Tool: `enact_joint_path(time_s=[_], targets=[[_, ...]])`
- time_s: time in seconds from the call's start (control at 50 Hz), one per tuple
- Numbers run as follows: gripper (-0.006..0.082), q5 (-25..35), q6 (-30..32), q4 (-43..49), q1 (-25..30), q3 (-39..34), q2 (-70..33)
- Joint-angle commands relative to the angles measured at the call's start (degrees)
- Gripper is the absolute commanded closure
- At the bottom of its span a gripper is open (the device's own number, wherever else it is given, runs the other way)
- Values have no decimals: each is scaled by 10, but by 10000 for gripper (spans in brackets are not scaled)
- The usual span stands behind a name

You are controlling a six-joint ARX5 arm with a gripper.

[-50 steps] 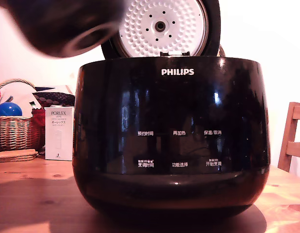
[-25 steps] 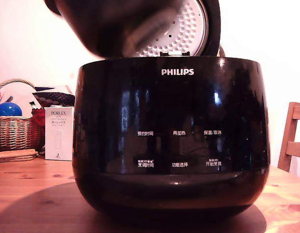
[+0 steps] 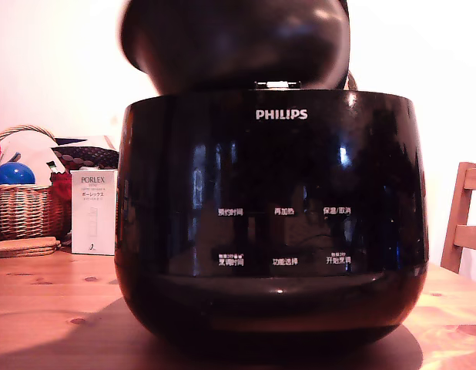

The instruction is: Place the pot you are holding inside the rice cooker

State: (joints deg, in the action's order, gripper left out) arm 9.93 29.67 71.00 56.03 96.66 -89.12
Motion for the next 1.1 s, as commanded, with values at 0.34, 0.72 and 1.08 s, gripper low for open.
enact_joint_path(time_s=[0.34,0.72,1.08], targets=[[788,-90,83,53,34,19,-52],[788,-98,96,63,34,19,-62],[757,-14,60,53,34,19,-62]])
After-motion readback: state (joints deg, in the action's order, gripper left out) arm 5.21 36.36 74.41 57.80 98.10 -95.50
